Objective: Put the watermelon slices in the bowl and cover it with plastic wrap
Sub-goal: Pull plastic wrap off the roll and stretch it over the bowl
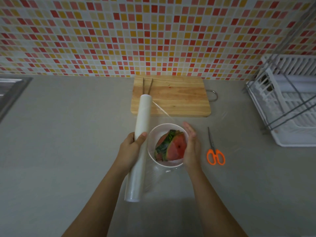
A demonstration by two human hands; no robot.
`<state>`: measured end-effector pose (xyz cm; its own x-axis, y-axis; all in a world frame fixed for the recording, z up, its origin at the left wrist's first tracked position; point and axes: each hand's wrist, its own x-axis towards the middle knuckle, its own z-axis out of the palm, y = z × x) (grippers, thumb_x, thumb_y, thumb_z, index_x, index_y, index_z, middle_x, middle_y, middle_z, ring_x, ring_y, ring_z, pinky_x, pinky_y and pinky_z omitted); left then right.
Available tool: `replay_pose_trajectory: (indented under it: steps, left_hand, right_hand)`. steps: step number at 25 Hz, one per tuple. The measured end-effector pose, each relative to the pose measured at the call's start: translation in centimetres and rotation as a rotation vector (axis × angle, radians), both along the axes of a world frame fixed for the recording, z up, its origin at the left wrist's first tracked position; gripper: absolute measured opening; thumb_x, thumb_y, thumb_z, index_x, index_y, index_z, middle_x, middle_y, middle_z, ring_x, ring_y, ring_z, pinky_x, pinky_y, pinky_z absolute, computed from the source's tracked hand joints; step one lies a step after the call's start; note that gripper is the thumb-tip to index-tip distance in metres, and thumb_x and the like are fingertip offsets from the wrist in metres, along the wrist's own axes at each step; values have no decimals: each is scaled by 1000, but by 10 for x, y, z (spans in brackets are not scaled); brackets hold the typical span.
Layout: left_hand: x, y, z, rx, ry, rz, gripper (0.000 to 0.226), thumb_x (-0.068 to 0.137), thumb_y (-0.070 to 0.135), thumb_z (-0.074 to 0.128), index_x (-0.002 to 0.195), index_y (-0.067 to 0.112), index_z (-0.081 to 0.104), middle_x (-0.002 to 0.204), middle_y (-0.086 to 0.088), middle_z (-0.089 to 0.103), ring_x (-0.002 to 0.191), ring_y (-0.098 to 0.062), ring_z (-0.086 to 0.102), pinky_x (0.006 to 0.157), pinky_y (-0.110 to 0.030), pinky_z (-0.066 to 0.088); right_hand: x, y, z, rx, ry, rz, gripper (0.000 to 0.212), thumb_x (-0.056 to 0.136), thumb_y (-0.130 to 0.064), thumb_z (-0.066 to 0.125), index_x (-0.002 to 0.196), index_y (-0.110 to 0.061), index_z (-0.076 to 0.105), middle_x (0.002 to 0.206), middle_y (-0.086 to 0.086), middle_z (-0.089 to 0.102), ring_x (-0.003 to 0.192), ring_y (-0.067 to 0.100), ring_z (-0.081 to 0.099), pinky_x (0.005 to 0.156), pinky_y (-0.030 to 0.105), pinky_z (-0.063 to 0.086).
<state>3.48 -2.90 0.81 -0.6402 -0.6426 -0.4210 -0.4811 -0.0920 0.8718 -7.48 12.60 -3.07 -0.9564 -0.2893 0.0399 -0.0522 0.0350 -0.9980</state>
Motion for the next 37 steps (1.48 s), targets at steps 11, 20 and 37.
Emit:
replay_pose_trajectory:
  steps: [11, 20, 37]
  left_hand:
    - [1, 1, -3, -2, 16, -4, 41, 90, 51, 52, 115, 19, 58, 104, -3, 66, 87, -17, 63, 69, -32, 48]
    - [2, 6, 0, 38, -5, -64, 41, 92, 54, 44, 120, 23, 44, 115, -9, 62, 98, -31, 66, 91, -52, 52]
    - [16, 0, -8, 188, -40, -43, 50, 91, 61, 38, 109, 17, 50, 111, -22, 63, 102, -37, 65, 90, -54, 53]
  right_hand:
    - [-7, -3, -4, 12, -397, -12, 66, 85, -69, 13, 94, -34, 68, 104, 3, 70, 102, 17, 65, 83, 31, 53]
    - [4, 21, -8, -85, -369, 19, 57, 99, -37, -3, 144, -21, 29, 137, -7, 36, 121, 6, 38, 91, 7, 37]
    - [-13, 9, -2, 375, -332, -39, 45, 97, -44, 27, 101, -18, 64, 95, 1, 60, 87, 17, 55, 74, 26, 40]
